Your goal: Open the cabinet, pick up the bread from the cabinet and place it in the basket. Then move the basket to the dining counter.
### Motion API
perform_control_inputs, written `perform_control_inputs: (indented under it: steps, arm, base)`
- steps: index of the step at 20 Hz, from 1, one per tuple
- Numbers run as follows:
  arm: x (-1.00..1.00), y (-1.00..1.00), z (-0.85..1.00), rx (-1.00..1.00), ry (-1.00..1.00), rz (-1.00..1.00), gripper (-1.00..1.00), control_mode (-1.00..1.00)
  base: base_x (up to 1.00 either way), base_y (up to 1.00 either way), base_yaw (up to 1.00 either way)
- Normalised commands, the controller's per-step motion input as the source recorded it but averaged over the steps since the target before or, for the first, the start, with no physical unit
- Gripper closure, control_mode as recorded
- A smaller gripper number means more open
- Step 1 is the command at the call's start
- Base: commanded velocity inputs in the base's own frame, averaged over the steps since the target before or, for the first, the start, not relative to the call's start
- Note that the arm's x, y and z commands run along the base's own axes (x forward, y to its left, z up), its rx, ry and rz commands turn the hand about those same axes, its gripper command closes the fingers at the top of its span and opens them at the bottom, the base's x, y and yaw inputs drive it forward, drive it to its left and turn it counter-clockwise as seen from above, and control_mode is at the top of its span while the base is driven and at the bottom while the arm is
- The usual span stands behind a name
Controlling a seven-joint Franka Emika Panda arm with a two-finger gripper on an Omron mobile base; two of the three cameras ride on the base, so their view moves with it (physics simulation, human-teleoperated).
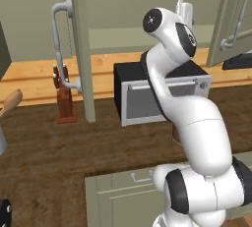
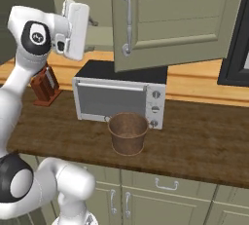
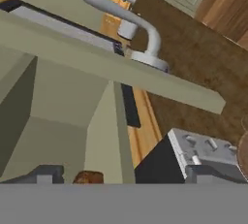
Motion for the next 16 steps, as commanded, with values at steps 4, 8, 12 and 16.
perform_control_inputs:
  steps: [4, 8, 12, 16]
  arm:
    - [-0.01, -0.13, 0.06, 0.13, -0.25, -0.46, -1.00, -1.00]
    - [0.00, -0.26, -0.01, 0.16, -0.18, -0.41, -1.00, -1.00]
    - [0.00, -0.16, -0.15, 0.11, -0.21, -0.36, -1.00, -1.00]
    - [0.00, -0.15, -0.25, 0.10, -0.20, -0.33, -1.00, -1.00]
  base:
    - [0.00, 0.00, 0.00]
    - [0.00, 0.00, 0.00]
    - [0.00, 0.00, 0.00]
    - [0.00, 0.00, 0.00]
